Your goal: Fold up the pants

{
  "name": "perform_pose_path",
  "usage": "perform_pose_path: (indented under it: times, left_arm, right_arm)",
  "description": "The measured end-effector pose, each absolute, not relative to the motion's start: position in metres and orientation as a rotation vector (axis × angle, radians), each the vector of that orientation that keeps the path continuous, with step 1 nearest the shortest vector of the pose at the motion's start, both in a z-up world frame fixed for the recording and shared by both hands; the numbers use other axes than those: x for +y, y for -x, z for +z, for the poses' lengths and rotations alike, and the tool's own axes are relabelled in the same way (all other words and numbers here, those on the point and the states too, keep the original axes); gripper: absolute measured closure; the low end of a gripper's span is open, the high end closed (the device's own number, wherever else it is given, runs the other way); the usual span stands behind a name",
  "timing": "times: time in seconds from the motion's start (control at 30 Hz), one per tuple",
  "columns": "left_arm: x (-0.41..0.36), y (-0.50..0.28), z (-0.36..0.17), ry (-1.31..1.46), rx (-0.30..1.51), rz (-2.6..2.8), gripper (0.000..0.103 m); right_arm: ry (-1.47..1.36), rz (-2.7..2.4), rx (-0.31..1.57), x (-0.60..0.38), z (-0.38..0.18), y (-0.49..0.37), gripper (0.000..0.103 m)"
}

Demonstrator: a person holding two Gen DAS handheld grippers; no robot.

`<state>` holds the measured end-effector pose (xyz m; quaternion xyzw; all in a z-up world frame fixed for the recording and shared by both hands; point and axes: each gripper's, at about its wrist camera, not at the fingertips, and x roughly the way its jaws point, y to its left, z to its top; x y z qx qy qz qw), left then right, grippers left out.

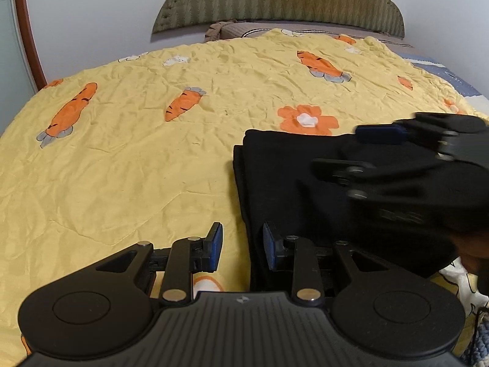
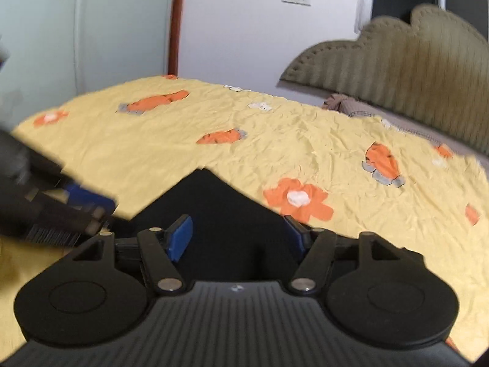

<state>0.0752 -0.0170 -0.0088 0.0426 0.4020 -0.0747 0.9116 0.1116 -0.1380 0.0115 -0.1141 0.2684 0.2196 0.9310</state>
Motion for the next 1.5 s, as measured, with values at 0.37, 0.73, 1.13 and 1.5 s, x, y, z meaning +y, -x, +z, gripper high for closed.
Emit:
perform_pose_path:
  times: [0.37, 0.73, 1.13, 1.5]
  left_arm:
    - [-0.007, -0.090, -0.005, -0.086, 0.823, -0.078, 0.074]
    - [-0.032, -0.118, 0.018, -0.087, 0.739, -0.145, 0.074]
    - [-0.062, -0.167, -0.026, -0.185, 0.777, -0.166, 0.075]
    - [-0.053, -0.163, -0.026, -0.156, 0.758, -0.117, 0.075]
  right_arm:
    - [0.190, 0.385, 0.634, -0.131, -0.027, -0.144, 0.023]
    - [0.152, 0.394, 0.629, -0.136, -0.029, -0.118, 0.021]
    - [0.205, 0.444, 0.592, -0.123, -0.022, -0.076, 0.017]
    - [0.132, 0.380, 0.586, -0.155, -0.019, -0.073, 0.014]
